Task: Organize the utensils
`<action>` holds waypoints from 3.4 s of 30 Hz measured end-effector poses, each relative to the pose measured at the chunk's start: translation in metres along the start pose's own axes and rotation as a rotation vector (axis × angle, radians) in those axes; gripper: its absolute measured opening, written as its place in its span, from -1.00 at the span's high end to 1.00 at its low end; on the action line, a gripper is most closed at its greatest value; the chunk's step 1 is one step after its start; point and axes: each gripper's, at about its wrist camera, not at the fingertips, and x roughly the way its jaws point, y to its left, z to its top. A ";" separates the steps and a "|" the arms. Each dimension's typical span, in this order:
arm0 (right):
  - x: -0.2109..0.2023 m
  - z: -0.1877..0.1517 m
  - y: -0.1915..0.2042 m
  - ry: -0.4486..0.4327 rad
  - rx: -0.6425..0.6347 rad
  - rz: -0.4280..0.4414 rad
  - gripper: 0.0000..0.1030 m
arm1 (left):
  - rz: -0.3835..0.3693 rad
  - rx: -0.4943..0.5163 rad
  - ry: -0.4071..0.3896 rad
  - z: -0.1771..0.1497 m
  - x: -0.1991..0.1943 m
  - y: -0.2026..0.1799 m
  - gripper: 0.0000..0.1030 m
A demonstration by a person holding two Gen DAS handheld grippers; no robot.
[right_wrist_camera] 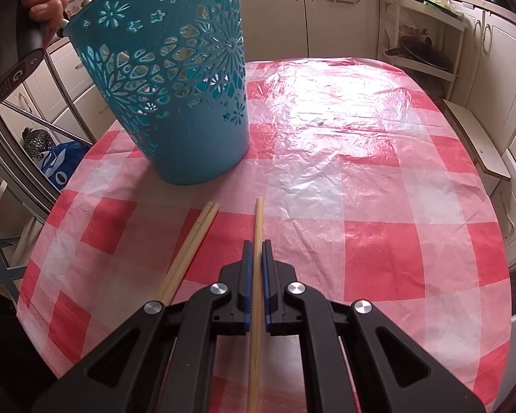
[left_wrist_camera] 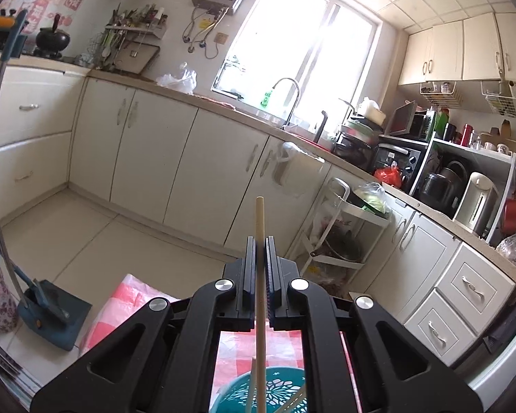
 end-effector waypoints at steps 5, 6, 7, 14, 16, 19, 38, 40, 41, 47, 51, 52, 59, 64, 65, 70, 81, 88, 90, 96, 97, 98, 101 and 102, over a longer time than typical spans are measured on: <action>0.000 0.000 -0.001 0.001 0.001 0.005 0.89 | 0.011 0.045 0.006 -0.006 0.003 -0.008 0.91; 0.000 0.000 -0.001 0.001 0.001 0.006 0.89 | 0.018 0.063 0.006 -0.007 0.002 -0.012 0.91; 0.000 0.000 -0.002 0.002 0.002 0.008 0.89 | 0.023 0.083 0.008 -0.009 0.002 -0.015 0.91; -0.001 -0.001 -0.004 0.006 0.019 0.023 0.89 | 0.025 0.189 0.097 -0.021 -0.006 -0.027 0.90; -0.001 -0.001 -0.006 0.009 0.029 0.033 0.88 | 0.022 0.216 0.161 -0.028 -0.010 -0.029 0.69; -0.002 -0.002 -0.009 0.015 0.054 0.055 0.89 | 0.053 0.228 0.206 -0.038 -0.024 -0.025 0.18; -0.026 -0.007 -0.025 -0.030 0.166 0.141 0.51 | 0.175 0.035 0.332 -0.072 -0.095 0.066 -0.35; -0.023 -0.006 -0.019 -0.026 0.130 0.120 0.47 | 0.167 0.033 0.336 -0.070 -0.093 0.065 -0.35; -0.020 -0.006 -0.014 -0.021 0.099 0.101 0.47 | 0.163 0.033 0.335 -0.070 -0.093 0.063 -0.35; -0.004 -0.012 0.015 0.012 -0.108 -0.088 0.89 | 0.149 0.022 0.333 -0.066 -0.093 0.062 -0.37; -0.016 -0.011 0.009 -0.008 -0.062 -0.037 0.90 | 0.153 0.008 0.333 -0.065 -0.091 0.065 -0.37; -0.028 -0.008 0.003 -0.036 -0.008 0.024 0.90 | 0.154 0.002 0.333 -0.065 -0.091 0.066 -0.37; -0.125 0.062 -0.004 -0.359 0.218 0.384 0.90 | 0.185 -0.040 0.318 -0.062 -0.093 0.074 -0.37; -0.135 0.140 0.021 -0.575 0.250 0.349 0.89 | 0.209 -0.035 0.304 -0.064 -0.093 0.065 -0.39; -0.126 0.153 0.025 -0.590 0.266 0.326 0.89 | 0.217 -0.022 0.295 -0.064 -0.094 0.061 -0.39; -0.080 0.186 0.035 -0.612 0.293 0.167 0.89 | 0.276 0.025 0.202 -0.057 -0.108 0.047 -0.47; -0.051 0.142 0.061 -0.451 0.128 0.035 0.88 | 0.258 0.012 0.105 -0.048 -0.135 0.029 -0.51; -0.097 0.072 0.047 -0.453 0.087 -0.016 0.86 | 0.242 -0.015 0.120 -0.061 -0.156 0.035 -0.55; -0.106 0.050 0.040 -0.437 0.094 -0.039 0.78 | 0.243 -0.035 0.143 -0.068 -0.163 0.040 -0.55; -0.097 0.003 0.013 -0.339 0.130 -0.111 0.67 | 0.239 -0.034 0.196 -0.084 -0.170 0.040 -0.57; -0.093 -0.003 0.010 -0.322 0.134 -0.121 0.67 | 0.235 -0.021 0.201 -0.085 -0.169 0.037 -0.57; -0.087 -0.011 0.006 -0.305 0.138 -0.132 0.67 | 0.233 -0.010 0.204 -0.086 -0.168 0.034 -0.58; -0.068 -0.021 -0.002 -0.217 0.170 -0.151 0.66 | 0.222 0.021 0.215 -0.089 -0.163 0.026 -0.62; -0.067 -0.021 -0.006 -0.215 0.194 -0.124 0.57 | 0.218 0.029 0.220 -0.090 -0.162 0.023 -0.63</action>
